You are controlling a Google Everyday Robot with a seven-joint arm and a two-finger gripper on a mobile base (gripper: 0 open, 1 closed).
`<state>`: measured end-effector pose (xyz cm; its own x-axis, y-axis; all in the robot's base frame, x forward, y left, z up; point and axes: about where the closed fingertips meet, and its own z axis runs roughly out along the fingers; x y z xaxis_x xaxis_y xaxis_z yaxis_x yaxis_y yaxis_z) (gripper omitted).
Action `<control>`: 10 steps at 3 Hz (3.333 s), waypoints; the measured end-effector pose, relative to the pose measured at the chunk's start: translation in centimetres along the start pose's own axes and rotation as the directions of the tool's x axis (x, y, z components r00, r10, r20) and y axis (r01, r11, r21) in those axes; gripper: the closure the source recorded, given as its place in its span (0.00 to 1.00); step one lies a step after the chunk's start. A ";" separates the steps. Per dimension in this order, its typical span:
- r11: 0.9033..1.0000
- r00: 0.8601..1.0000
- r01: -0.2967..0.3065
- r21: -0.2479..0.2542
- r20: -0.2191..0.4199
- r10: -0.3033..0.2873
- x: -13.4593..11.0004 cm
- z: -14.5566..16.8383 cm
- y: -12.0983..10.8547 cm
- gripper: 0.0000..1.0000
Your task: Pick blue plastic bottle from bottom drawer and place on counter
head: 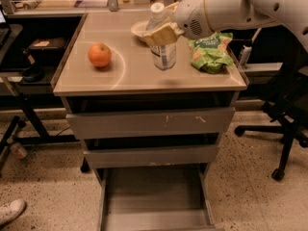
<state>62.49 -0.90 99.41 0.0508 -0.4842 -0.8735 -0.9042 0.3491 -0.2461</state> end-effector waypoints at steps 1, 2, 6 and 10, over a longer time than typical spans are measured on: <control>0.997 0.997 -0.054 -0.060 0.058 0.058 0.3 1.8 -0.8 1.00; 0.991 0.992 -0.085 -0.108 0.088 0.094 0.5 3.5 -2.1 1.00; 0.968 0.989 -0.150 -0.202 -0.017 0.150 1.8 5.5 -7.8 1.00; 0.924 0.978 -0.208 -0.321 -0.041 0.206 4.3 8.3 -7.6 1.00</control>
Offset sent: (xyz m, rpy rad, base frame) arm 0.0594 0.0216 -0.0174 0.1675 0.1306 0.1084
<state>73.14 1.04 94.01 -0.1541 -0.4347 -0.8873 -0.9821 0.1662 0.0891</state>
